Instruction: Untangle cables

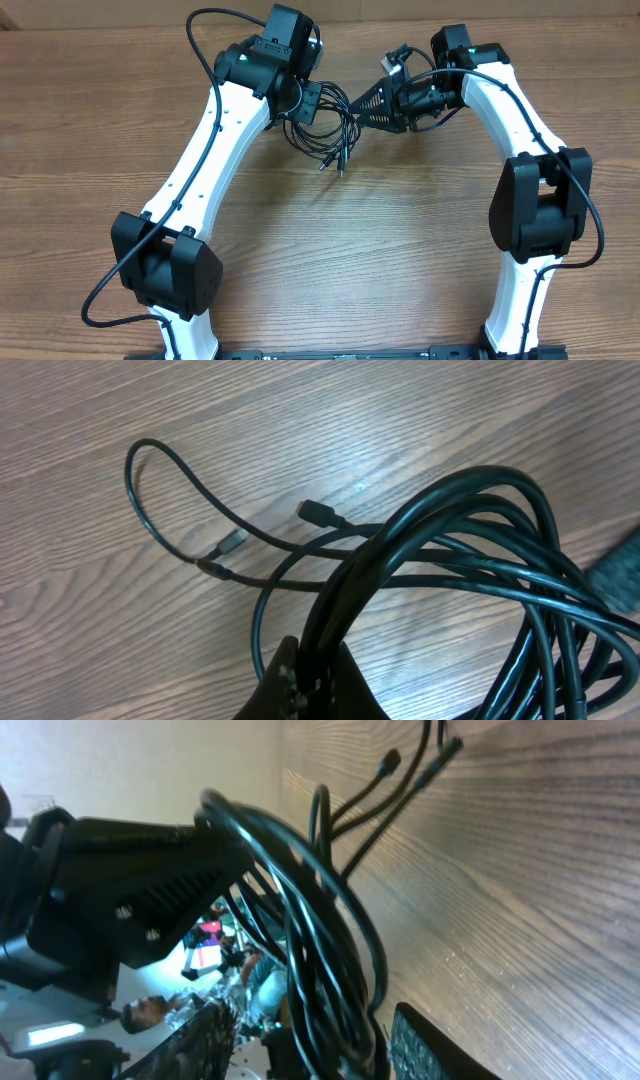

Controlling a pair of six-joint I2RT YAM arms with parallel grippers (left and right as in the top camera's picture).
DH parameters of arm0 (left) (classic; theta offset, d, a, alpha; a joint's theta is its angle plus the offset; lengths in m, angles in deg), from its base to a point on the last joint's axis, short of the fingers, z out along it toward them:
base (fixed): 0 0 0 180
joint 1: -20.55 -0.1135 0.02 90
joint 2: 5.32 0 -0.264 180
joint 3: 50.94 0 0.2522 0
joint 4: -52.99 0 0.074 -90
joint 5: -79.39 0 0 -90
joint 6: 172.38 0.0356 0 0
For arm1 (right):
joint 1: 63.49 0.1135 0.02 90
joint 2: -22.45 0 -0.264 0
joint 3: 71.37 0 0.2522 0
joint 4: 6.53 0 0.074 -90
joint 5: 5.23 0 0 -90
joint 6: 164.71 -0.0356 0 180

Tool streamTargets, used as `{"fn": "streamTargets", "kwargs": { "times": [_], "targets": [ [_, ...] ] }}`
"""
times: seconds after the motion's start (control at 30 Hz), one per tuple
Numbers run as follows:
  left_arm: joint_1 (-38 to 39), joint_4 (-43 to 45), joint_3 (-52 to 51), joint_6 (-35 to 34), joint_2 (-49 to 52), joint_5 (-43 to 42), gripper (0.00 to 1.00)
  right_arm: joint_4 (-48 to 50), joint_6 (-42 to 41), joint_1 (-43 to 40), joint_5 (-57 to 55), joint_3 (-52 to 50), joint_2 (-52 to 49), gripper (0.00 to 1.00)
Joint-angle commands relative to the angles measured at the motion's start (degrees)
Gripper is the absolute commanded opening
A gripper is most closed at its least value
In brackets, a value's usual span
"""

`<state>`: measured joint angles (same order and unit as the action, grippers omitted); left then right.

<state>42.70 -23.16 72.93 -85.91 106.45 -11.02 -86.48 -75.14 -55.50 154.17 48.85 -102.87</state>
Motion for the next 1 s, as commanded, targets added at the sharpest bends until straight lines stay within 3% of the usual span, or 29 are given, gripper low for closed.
{"fn": "streamTargets", "kwargs": {
  "times": [0.0, 0.2, 0.43, 0.73, 0.97],
  "targets": [
    [0.1, 0.2, 1.4, -1.5, -1.2, -4.1, 0.04, 1.0, 1.0, 0.3, 1.2, 0.9, 1.6, 0.50],
    [0.0, 0.3, 1.4, -4.1, -1.1, -4.1, 0.04, -1.9, 1.0, 1.3, -3.0, 0.9, 1.6, 0.38],
    [-0.1, 0.8, 1.4, -6.0, 1.1, -3.7, 0.04, -6.1, 3.7, 4.0, -9.9, 0.9, 1.6, 0.04],
    [-1.2, 0.7, 1.4, -13.6, 1.4, 3.1, 0.04, -11.1, 3.0, 8.7, -28.5, 0.8, 1.6, 0.04],
    [-1.9, -1.3, 1.4, -15.0, 1.4, 5.3, 0.04, -10.2, -7.1, 11.9, -42.9, 0.8, 1.6, 0.05]
  ]
}}
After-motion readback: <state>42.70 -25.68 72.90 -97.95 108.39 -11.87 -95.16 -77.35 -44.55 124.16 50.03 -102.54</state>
